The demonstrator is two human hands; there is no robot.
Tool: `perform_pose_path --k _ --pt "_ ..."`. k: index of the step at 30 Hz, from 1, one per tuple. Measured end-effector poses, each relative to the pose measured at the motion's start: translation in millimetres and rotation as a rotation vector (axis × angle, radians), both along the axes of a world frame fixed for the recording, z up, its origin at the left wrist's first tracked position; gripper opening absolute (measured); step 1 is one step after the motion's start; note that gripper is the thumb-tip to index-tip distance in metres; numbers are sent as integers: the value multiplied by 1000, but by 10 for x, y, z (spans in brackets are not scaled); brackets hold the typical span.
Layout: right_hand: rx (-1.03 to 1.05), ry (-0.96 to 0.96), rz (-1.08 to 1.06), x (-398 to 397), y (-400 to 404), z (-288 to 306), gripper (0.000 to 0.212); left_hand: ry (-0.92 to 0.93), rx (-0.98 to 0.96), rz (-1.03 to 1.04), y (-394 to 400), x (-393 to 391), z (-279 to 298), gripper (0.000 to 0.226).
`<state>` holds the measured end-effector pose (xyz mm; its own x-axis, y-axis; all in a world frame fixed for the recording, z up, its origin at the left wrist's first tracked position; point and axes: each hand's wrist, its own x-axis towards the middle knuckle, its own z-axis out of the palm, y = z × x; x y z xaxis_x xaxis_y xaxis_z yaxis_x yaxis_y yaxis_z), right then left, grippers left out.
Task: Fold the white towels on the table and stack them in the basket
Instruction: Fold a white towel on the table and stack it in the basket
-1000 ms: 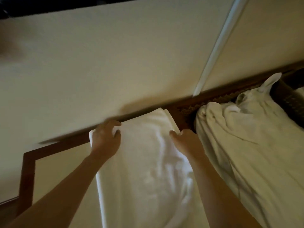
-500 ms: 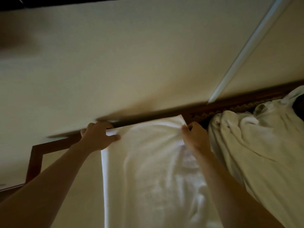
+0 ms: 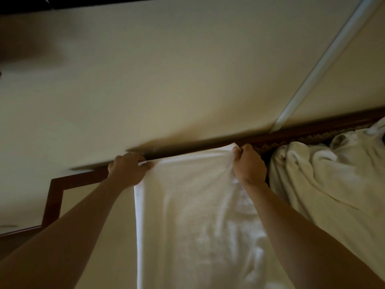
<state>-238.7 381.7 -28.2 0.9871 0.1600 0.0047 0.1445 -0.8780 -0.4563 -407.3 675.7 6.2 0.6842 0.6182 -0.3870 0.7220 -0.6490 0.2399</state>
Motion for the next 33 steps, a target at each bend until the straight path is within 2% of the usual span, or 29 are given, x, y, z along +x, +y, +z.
perform_pose_path --k 4,7,10,12,15,19,24,29,33 --pt "-66 -101 76 10 20 -7 40 -272 -72 188 -211 -128 -134 45" --pt "-104 -49 52 34 46 -12 42 -352 -35 286 -409 -183 -169 52" --pt "-97 0 19 13 -21 38 49 -420 -108 431 -437 -214 -168 40" --pt "-115 34 5 -45 -94 67 53 -395 -157 515 -405 -265 -165 44" --pt "-181 -1 37 -189 -158 41 54 -306 -150 509 -431 -351 -157 57" --pt "-227 -114 82 -247 -193 -25 51 -358 -36 448 -511 -454 -235 48" --pt "-240 -47 57 -186 -233 -39 49 -353 111 386 -623 -520 -259 46" --pt "-158 -26 5 -267 -216 5 45 -383 60 467 -675 -545 -239 39" --pt "-114 -92 56 -420 -251 -3 38 -337 65 369 -805 -619 -239 41"
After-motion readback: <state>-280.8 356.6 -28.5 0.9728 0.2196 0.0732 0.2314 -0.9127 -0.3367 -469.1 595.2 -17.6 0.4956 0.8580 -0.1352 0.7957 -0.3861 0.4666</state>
